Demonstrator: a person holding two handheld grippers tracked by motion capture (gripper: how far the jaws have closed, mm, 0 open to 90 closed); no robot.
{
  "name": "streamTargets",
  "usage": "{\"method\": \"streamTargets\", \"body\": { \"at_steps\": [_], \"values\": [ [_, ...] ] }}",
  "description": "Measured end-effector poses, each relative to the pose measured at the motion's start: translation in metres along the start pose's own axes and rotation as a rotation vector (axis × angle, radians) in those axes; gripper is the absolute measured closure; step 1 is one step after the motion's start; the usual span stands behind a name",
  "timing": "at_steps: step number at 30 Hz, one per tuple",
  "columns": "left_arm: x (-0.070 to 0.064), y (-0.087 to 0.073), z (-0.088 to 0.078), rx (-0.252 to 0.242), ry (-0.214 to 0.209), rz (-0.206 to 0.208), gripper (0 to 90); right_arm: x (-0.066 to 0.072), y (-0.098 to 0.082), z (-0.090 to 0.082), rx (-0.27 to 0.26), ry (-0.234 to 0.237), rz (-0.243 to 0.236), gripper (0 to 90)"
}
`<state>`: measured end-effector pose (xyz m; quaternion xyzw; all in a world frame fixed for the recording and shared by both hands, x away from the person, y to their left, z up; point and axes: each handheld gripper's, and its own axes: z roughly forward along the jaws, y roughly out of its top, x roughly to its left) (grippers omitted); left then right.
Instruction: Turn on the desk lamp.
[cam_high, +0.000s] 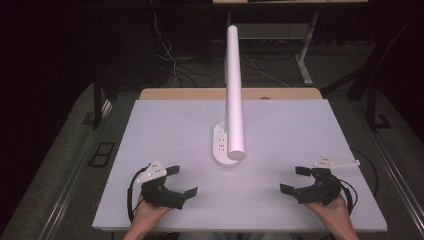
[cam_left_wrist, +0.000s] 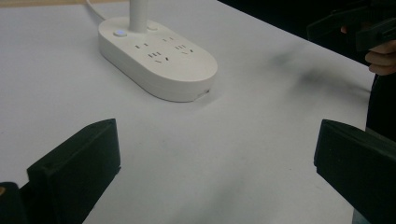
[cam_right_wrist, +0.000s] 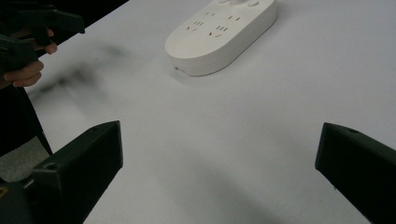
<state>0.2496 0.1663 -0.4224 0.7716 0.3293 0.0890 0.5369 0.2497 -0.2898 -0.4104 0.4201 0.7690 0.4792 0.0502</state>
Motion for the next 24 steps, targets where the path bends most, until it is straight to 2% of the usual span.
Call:
{"method": "streamTargets", "body": {
  "at_steps": [9,10,24],
  "values": [
    [0.001,0.0,0.001,0.003,-0.001,-0.002,0.0,-0.003,0.004,0.003,0.033,0.0,-0.022,0.6],
    [0.001,0.0,0.0,0.004,0.0,-0.003,0.0,-0.002,0.005,0.002,0.04,0.001,-0.012,0.6],
    [0.001,-0.001,0.0,-0.001,0.001,-0.005,0.0,-0.003,0.027,0.002,0.048,0.011,-0.042,0.6]
  ]
}}
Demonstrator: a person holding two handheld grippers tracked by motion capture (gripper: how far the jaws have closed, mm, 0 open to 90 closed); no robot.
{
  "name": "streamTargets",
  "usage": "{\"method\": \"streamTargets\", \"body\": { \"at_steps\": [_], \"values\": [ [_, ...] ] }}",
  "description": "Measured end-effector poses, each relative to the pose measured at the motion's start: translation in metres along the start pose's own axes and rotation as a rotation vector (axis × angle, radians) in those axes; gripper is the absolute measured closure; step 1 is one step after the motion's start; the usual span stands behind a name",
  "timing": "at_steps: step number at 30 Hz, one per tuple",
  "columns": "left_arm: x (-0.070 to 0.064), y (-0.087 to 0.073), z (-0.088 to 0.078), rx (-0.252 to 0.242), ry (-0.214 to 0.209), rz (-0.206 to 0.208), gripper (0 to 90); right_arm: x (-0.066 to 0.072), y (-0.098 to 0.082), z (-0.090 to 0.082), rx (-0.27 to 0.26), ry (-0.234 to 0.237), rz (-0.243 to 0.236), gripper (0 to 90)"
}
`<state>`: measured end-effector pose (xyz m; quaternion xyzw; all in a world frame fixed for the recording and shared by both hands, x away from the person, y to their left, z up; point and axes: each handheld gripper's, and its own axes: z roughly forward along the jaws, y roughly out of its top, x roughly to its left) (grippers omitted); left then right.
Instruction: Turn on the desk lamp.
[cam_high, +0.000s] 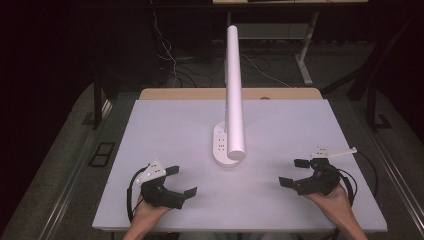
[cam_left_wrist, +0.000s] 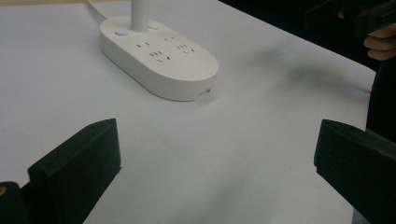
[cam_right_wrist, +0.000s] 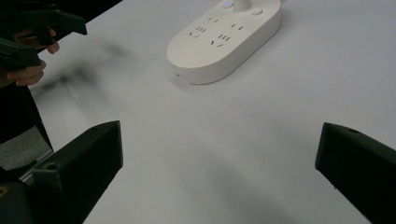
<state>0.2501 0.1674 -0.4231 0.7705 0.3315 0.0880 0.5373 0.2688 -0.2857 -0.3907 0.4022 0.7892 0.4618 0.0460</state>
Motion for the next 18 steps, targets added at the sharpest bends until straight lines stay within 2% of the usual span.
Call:
{"method": "streamTargets", "body": {
  "at_steps": [14,18],
  "values": [
    [0.0,0.0,0.0,0.002,-0.003,-0.001,0.0,-0.003,0.021,0.008,0.022,0.014,-0.022,0.6],
    [0.0,0.0,0.0,0.002,0.0,-0.002,0.0,-0.006,0.033,0.011,0.029,0.02,-0.031,0.6]
  ]
}}
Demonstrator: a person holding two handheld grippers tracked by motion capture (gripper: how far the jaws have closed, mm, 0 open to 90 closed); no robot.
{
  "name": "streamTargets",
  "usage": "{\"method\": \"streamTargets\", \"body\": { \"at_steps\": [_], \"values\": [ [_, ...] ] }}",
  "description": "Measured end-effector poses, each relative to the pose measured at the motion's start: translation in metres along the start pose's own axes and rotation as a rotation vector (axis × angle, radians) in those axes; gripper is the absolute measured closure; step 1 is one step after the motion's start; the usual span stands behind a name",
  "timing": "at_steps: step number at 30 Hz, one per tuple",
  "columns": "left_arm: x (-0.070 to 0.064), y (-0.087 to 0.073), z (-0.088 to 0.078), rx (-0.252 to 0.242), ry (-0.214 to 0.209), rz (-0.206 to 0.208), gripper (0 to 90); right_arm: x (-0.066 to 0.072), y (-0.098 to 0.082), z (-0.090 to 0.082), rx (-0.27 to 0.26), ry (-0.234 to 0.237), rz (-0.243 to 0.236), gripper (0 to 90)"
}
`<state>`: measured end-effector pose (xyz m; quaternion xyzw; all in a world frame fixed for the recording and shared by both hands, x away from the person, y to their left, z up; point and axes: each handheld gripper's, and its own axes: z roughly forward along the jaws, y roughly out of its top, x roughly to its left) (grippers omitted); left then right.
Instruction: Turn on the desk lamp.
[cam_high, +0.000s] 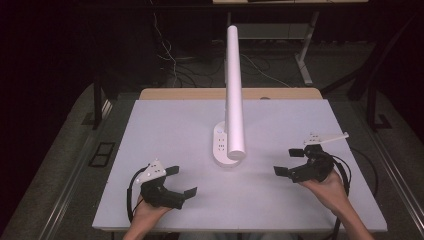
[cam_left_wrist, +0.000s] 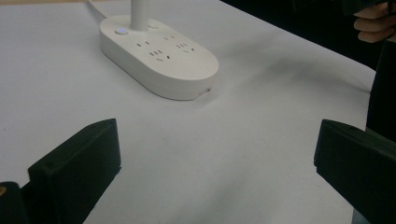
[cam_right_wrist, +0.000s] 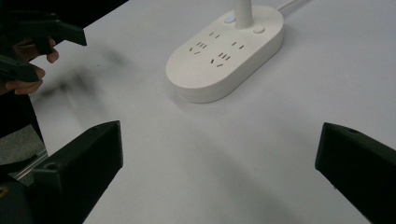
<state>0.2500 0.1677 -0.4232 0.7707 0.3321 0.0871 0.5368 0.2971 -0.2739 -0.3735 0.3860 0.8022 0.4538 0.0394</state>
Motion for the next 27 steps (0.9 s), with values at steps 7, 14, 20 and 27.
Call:
{"method": "streamTargets", "body": {
  "at_steps": [7,14,20,27],
  "values": [
    [0.0,0.0,0.0,0.0,-0.001,-0.003,0.0,-0.001,0.016,0.005,0.014,0.006,-0.019,0.6],
    [0.0,0.0,0.0,0.0,-0.002,-0.003,0.0,-0.004,0.031,0.014,0.025,0.018,-0.026,0.6],
    [0.0,0.0,0.0,0.0,-0.004,-0.002,0.0,-0.005,0.045,0.02,0.034,0.022,-0.04,0.6],
    [0.0,0.0,0.001,0.001,-0.007,-0.004,0.0,-0.006,0.056,0.028,0.041,0.019,-0.048,0.6]
  ]
}}
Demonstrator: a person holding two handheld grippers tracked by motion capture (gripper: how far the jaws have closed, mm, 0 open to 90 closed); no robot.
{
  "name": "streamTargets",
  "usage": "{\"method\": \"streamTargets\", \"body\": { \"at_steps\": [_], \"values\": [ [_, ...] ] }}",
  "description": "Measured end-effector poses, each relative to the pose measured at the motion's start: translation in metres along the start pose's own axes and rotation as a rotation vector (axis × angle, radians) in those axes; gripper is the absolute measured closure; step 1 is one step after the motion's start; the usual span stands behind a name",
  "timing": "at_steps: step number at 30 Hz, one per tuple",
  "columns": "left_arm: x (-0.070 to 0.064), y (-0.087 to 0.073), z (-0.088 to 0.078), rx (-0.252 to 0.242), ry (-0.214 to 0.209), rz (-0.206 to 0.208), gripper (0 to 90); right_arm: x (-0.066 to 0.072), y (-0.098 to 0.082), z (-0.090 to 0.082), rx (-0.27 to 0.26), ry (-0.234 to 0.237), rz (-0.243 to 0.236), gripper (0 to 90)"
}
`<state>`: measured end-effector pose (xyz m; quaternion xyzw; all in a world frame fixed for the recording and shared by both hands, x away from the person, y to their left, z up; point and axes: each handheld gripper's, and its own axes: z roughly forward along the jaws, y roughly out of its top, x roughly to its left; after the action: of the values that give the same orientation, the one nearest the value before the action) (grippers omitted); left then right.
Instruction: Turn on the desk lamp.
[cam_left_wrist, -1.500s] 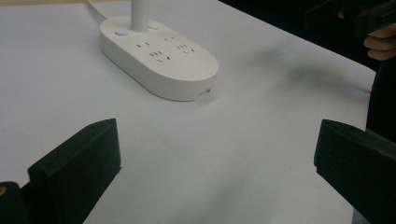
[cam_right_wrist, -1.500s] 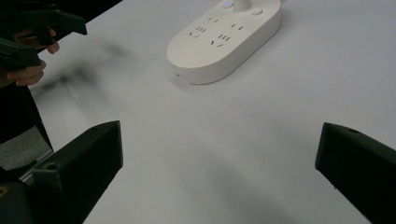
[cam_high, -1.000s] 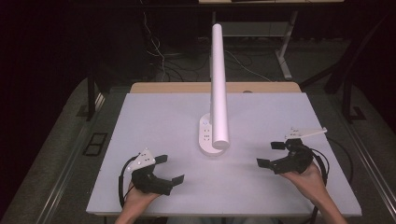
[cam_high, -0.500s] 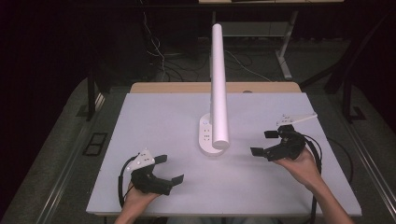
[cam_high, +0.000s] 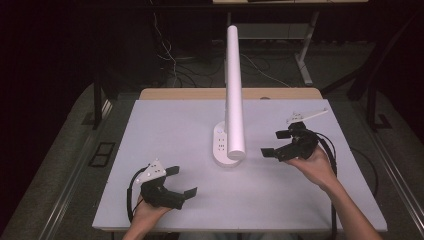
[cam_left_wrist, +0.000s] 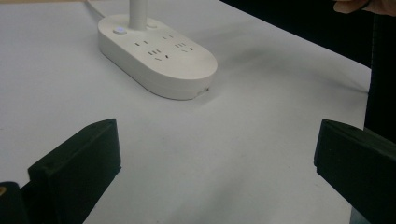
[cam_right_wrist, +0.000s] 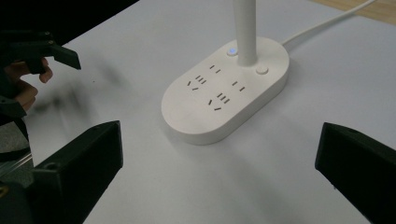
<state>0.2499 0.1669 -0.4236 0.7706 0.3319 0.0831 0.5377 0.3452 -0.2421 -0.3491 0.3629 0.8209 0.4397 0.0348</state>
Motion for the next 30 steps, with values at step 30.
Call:
{"method": "streamTargets", "body": {
  "at_steps": [30],
  "values": [
    [0.0,0.0,0.0,0.0,-0.005,0.001,0.0,-0.021,0.034,0.047,0.062,-0.026,-0.005,0.6]
  ]
}}
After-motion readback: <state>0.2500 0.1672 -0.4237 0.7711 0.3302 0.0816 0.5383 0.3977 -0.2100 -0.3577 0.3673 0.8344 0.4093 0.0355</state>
